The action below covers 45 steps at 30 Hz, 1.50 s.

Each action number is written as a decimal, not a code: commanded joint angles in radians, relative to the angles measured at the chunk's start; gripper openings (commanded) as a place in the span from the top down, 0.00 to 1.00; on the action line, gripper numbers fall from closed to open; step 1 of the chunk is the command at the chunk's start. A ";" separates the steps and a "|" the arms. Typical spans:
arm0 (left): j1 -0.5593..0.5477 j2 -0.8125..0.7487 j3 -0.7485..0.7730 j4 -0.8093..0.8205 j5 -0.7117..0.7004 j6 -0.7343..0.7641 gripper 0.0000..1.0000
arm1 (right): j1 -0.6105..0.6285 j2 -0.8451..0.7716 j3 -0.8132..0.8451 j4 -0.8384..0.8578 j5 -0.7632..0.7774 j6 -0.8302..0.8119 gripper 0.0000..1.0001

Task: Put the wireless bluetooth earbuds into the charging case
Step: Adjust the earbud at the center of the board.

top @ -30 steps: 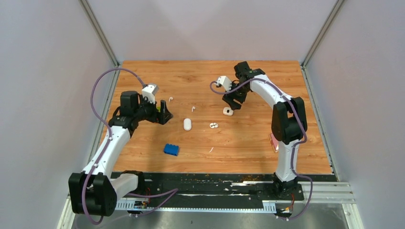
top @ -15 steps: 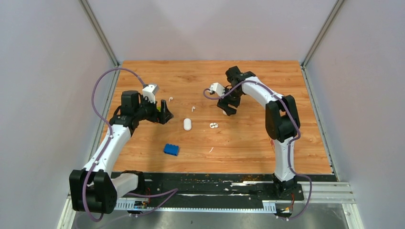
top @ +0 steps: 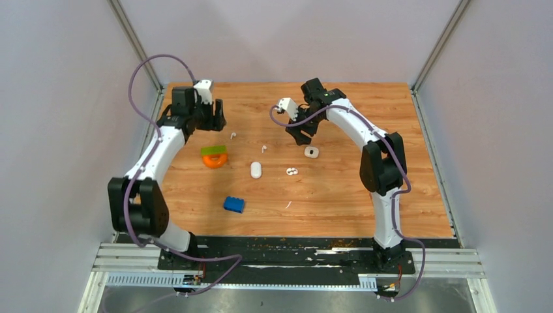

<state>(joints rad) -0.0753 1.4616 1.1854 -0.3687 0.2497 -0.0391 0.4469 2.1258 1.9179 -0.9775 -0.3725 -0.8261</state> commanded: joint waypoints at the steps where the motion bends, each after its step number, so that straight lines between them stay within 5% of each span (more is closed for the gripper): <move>1: -0.003 0.178 0.161 -0.057 -0.092 0.018 0.26 | 0.001 -0.085 0.017 0.027 -0.029 0.081 0.38; 7: -0.040 0.386 0.311 -0.118 -0.071 0.020 0.29 | -0.049 -0.288 -0.075 0.095 -0.115 0.236 0.39; 19: -0.074 0.593 0.362 -0.099 0.030 -0.051 0.28 | -0.183 -0.549 -0.231 0.054 -0.077 0.278 0.36; 30: -0.124 0.634 0.440 -0.141 -0.028 -0.041 0.27 | -0.233 -0.603 -0.292 0.071 -0.054 0.278 0.36; 34: -0.121 0.593 0.449 -0.158 -0.245 -0.043 0.25 | -0.242 -0.616 -0.308 0.074 -0.052 0.275 0.36; 45: -0.131 0.741 0.547 -0.091 -0.069 -0.045 0.29 | -0.251 -0.614 -0.325 0.068 -0.045 0.268 0.36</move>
<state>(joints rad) -0.1970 2.1590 1.6947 -0.4973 0.1051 -0.0807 0.2024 1.5398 1.5951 -0.9352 -0.4206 -0.5587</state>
